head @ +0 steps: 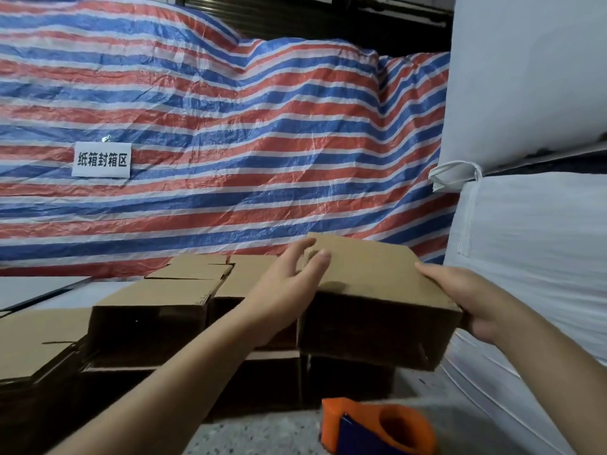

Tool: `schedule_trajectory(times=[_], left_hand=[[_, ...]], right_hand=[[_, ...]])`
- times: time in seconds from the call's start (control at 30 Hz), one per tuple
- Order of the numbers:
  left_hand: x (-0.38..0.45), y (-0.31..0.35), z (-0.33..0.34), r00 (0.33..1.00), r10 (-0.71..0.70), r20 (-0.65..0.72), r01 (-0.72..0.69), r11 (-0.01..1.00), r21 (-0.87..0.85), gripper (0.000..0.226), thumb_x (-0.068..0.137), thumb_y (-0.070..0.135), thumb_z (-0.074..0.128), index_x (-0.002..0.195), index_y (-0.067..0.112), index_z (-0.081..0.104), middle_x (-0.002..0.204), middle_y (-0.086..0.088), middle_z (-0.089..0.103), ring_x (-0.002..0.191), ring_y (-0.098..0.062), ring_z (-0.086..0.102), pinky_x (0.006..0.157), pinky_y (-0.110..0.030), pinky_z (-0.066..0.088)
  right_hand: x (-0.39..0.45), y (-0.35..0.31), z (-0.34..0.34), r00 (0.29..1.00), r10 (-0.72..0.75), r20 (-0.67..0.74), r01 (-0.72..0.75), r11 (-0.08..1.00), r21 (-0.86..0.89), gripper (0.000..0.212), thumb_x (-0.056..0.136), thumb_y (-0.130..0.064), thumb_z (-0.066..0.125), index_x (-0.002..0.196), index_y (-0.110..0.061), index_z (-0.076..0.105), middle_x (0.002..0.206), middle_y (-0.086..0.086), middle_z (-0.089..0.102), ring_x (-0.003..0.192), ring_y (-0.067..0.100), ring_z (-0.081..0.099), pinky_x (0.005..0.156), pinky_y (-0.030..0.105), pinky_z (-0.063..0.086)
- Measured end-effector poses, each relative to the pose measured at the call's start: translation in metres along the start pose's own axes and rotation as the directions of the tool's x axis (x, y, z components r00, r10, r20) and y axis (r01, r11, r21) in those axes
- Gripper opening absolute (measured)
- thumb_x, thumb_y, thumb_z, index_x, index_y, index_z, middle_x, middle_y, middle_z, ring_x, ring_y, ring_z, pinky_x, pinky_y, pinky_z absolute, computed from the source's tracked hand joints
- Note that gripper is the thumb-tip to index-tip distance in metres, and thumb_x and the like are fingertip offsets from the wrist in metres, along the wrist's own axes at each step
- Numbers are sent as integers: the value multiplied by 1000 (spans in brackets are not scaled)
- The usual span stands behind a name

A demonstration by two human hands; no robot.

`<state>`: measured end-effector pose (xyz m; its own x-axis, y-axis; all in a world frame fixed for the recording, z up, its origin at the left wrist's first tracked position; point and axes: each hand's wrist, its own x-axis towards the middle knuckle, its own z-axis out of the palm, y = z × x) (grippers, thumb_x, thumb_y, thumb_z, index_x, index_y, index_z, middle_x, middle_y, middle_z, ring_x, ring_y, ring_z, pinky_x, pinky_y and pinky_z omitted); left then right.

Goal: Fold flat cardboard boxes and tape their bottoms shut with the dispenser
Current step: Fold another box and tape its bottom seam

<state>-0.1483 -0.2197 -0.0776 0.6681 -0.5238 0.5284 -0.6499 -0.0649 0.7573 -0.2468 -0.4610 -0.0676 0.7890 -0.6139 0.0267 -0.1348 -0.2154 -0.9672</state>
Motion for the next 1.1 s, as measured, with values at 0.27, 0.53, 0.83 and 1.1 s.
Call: schedule_trajectory(times=[0.27,0.53,0.83,1.1], left_hand=[[94,-51,43,986,-16,166,-66,878,475,52,97,65,27,128,31,51,123,2,63,111,-18,57,97,-37,44],[129,-106,50,961,-165,223,-45,702,710,55,103,54,12,135,25,48,136,-7,56,126,-24,49,101,-39,38],[129,-116,53,980,-144,137,-44,516,855,47,107,37,17,119,16,57,117,-11,60,116,-28,54,99,-45,46],[109,-86,24,999,49,24,-48,577,816,45,103,48,27,105,18,59,105,-3,62,95,-22,59,84,-39,51]], right_hand=[[103,6,-7,993,112,32,-114,993,40,35,97,-33,62,122,-9,61,107,18,72,96,31,70,81,39,57],[159,28,29,976,181,122,-188,981,52,18,101,-22,57,106,-6,65,70,9,67,60,19,65,53,29,49],[174,51,49,971,161,175,-203,945,255,13,94,-22,59,92,-10,65,63,7,62,65,19,59,60,30,46],[136,36,47,976,-134,-172,134,991,-13,26,106,-27,43,102,-6,58,99,12,62,88,23,57,75,37,41]])
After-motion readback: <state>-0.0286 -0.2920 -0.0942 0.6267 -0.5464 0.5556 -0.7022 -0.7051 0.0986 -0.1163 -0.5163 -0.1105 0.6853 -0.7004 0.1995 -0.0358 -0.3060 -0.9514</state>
